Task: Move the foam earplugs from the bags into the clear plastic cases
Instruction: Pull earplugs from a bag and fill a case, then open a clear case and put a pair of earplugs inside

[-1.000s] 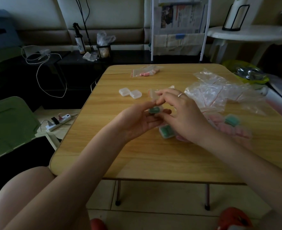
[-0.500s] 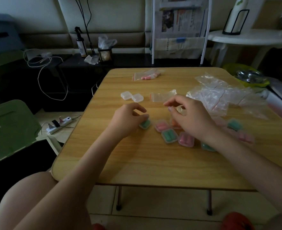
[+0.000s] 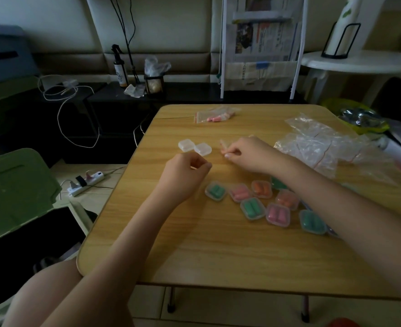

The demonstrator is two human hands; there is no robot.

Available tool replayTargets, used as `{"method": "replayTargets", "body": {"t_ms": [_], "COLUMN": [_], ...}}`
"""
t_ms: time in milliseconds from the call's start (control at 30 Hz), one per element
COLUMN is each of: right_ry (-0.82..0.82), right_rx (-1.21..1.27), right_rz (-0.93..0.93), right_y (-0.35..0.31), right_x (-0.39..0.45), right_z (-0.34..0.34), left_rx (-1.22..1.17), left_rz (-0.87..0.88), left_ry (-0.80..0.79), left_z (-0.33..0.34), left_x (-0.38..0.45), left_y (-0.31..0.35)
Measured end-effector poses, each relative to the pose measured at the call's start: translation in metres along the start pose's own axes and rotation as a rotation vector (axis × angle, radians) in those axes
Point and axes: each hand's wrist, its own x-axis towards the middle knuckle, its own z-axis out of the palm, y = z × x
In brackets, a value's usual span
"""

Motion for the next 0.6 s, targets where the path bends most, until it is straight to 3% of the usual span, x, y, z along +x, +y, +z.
{"method": "replayTargets", "body": {"t_ms": [133, 300, 467, 600], "right_ry": [0.175, 0.433, 0.157, 0.298], "right_rx": [0.109, 0.028, -0.131, -0.116], "right_rz": [0.049, 0.052, 0.082, 0.037], "right_y": [0.011, 0.035, 0.037, 0.024], "right_x": [-0.007, -0.015, -0.018, 0.004], "right_z": [0.003, -0.007, -0.021, -0.024], "left_rx": [0.08, 0.27, 0.482, 0.371], "left_rz": [0.045, 0.148, 0.167, 0.171], "left_ry": [0.013, 0.019, -0.124, -0.078], "left_z": [0.003, 0.012, 0.016, 0.013], "left_x": [0.008, 0.026, 0.038, 0.036], "left_y": [-0.002, -0.004, -0.015, -0.013]}}
